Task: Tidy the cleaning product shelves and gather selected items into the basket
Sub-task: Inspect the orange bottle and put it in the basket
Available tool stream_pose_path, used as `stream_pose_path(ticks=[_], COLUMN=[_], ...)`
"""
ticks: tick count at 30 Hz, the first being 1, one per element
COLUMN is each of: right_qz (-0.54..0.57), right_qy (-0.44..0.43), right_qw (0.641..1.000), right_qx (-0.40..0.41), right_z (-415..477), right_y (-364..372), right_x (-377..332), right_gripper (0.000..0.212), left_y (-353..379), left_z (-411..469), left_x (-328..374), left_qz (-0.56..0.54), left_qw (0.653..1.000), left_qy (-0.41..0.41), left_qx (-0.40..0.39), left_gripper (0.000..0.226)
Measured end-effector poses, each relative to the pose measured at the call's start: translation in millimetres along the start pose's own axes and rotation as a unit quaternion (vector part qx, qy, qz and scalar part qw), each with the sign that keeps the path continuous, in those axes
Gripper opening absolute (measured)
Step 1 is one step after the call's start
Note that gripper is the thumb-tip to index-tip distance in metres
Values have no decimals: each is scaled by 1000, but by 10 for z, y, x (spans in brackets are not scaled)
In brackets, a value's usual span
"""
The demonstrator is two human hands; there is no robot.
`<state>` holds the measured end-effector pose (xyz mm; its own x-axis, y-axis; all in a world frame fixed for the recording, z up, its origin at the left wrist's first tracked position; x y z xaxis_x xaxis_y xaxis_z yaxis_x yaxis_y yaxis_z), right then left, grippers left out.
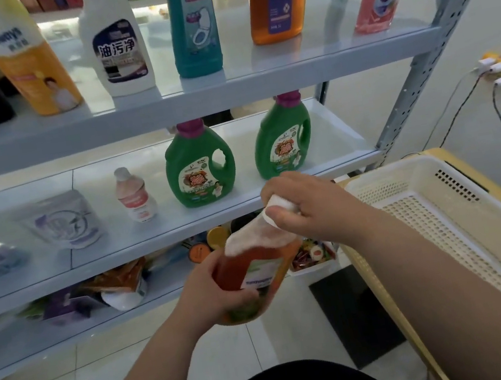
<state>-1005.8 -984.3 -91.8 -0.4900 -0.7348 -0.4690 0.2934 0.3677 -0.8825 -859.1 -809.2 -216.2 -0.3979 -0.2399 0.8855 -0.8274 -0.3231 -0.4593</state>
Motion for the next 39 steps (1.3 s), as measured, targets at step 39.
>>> stream_pose_path(ticks=[39], right_qz=[50], right_qy=[149], right_qw=[977], right_qx=[-142], right_z=[123], right_y=[-189], right_x=[282], right_gripper=[50], left_y=[315], left_z=[71], left_x=[40], left_qz=[44], left_qw=[997], left_qy=[-3], left_qx=[67], left_gripper=[70])
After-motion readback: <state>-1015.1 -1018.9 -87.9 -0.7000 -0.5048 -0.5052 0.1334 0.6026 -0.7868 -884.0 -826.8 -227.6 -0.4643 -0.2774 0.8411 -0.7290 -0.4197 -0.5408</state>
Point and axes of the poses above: each hand's wrist, its own z-axis towards the middle knuckle, its own y-axis out of the palm, x = y × z, the point moved 3 cm from there along z, towards the middle knuckle, and after that the axes turned 14 degrees about y, right-handed, at the moved point
